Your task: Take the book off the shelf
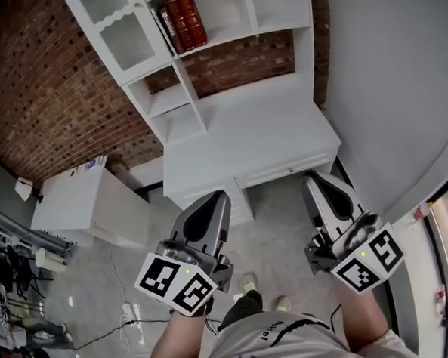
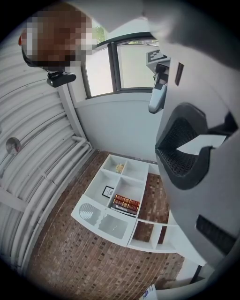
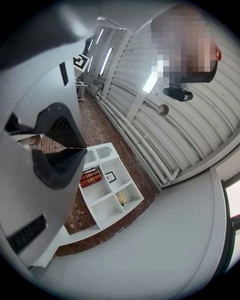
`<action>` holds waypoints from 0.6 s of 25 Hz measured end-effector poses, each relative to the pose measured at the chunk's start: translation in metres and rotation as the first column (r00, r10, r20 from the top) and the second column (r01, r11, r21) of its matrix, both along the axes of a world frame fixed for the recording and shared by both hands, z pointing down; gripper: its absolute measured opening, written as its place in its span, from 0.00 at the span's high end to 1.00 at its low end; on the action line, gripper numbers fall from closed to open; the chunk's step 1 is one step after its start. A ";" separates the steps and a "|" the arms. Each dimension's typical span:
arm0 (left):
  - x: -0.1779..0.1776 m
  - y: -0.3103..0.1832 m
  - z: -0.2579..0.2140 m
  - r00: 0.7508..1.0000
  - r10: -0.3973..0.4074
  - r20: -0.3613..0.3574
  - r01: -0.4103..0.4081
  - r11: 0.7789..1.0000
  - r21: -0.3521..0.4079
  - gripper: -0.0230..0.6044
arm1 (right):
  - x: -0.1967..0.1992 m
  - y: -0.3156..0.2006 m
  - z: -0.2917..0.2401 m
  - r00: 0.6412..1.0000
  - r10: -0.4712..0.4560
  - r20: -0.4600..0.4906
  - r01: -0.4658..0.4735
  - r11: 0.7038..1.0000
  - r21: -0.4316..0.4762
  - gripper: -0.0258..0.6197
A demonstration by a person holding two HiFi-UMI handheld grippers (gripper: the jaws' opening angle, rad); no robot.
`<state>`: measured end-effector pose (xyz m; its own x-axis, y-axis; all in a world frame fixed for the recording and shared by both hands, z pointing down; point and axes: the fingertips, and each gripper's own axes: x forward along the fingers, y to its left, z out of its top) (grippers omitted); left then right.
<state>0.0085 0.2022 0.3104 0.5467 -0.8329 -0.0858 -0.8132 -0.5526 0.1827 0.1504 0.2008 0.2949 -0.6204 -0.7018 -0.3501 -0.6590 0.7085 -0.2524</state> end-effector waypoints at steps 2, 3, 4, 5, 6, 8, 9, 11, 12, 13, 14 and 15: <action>0.006 -0.004 0.002 1.000 0.013 -0.002 -0.013 1.000 -0.011 0.95 | -0.001 -0.003 0.001 1.000 0.010 -0.023 -0.010 1.000 -0.004 0.93; 0.008 -0.007 0.000 1.000 0.020 -0.002 -0.020 1.000 -0.011 0.95 | -0.001 -0.006 -0.001 0.999 0.014 -0.033 -0.014 1.000 -0.005 0.93; 0.011 -0.011 -0.002 1.000 0.027 -0.001 -0.027 1.000 -0.008 0.95 | -0.002 -0.009 -0.002 0.999 0.016 -0.041 -0.017 1.000 -0.005 0.93; 0.013 -0.015 -0.003 0.999 0.035 0.000 -0.035 0.999 -0.006 0.95 | -0.003 -0.014 -0.003 0.999 0.017 -0.048 -0.018 1.000 -0.005 0.93; 0.015 -0.020 -0.002 0.999 0.042 -0.001 -0.042 0.999 -0.005 0.95 | -0.004 -0.019 -0.002 0.998 0.017 -0.055 -0.018 1.000 -0.006 0.93; 0.016 -0.032 0.000 0.999 0.053 -0.005 -0.053 0.999 -0.010 0.95 | -0.009 -0.030 0.000 0.998 0.014 -0.069 -0.014 1.000 -0.013 0.93; 0.015 -0.037 0.001 0.998 0.056 -0.008 -0.056 0.998 -0.013 0.95 | -0.012 -0.036 0.002 0.997 0.011 -0.075 -0.012 1.000 -0.018 0.93; 0.011 -0.051 0.002 0.998 0.057 -0.015 -0.057 0.998 -0.015 0.95 | -0.021 -0.049 0.003 0.996 0.007 -0.089 -0.009 1.000 -0.024 0.93; 0.008 -0.060 0.003 0.998 0.056 -0.019 -0.056 0.998 -0.014 0.95 | -0.026 -0.057 0.003 0.995 0.005 -0.097 -0.007 1.000 -0.024 0.93; 0.004 -0.069 0.003 0.998 0.054 -0.023 -0.054 0.998 -0.011 0.95 | -0.031 -0.065 0.003 0.994 0.002 -0.107 -0.005 1.000 -0.023 0.93; -0.001 -0.079 0.003 0.998 0.051 -0.026 -0.051 0.999 -0.009 0.95 | -0.037 -0.074 0.004 0.993 0.000 -0.118 -0.003 1.000 -0.022 0.93; -0.006 -0.089 0.004 0.998 0.049 -0.029 -0.049 0.999 -0.007 0.95 | -0.044 -0.084 0.006 0.992 -0.002 -0.127 -0.001 1.000 -0.022 0.93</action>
